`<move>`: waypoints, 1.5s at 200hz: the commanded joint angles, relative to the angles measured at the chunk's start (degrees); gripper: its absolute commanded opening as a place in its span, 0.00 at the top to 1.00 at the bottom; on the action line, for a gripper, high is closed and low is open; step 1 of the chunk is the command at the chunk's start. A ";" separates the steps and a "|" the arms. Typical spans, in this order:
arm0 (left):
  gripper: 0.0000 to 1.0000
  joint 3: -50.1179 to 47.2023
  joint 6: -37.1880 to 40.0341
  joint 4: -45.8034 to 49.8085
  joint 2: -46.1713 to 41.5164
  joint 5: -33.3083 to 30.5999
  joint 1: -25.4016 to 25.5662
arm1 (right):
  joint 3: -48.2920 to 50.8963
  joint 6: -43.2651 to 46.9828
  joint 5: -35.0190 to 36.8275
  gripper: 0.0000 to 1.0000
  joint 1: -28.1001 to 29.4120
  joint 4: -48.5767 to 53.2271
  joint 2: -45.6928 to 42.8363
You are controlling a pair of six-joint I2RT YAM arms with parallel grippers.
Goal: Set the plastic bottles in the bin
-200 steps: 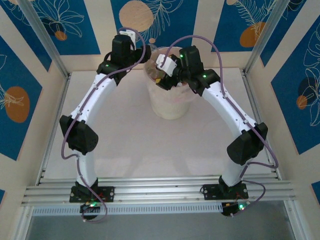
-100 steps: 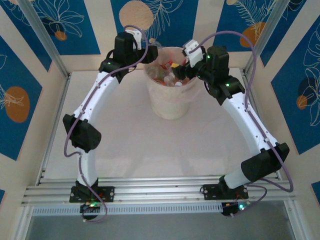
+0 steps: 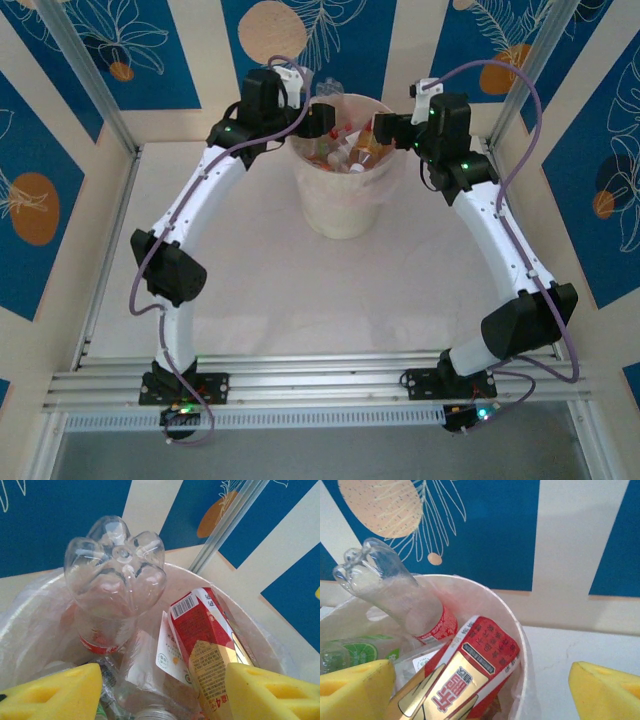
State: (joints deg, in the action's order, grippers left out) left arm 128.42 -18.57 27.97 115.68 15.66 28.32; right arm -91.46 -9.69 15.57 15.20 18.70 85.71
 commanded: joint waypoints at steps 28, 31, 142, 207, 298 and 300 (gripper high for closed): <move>0.22 8.59 -1.81 -2.45 1.15 -13.65 -1.66 | 2.12 -7.98 1.69 0.10 0.28 1.61 -2.45; 0.22 10.26 -1.82 -2.13 2.13 -14.07 -1.68 | 2.23 -8.20 1.99 0.10 0.35 1.79 -2.55; 0.34 26.97 2.25 -6.58 20.00 -13.38 -2.49 | 7.33 -10.26 3.28 0.10 0.76 2.22 -7.96; 0.38 26.81 14.25 3.81 20.55 -8.12 -0.09 | 10.12 -11.36 4.90 0.10 0.62 1.52 -9.22; 0.40 25.66 23.11 12.96 23.16 -11.10 4.01 | 12.62 -12.01 4.56 0.09 0.62 0.81 -12.32; 0.40 25.65 23.09 13.18 23.18 -11.22 4.02 | 12.62 -12.02 4.45 0.09 0.69 0.84 -12.39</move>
State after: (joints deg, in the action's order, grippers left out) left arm 155.79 0.62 26.72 135.50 3.92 30.52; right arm -79.40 -20.64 19.35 15.64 20.58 75.33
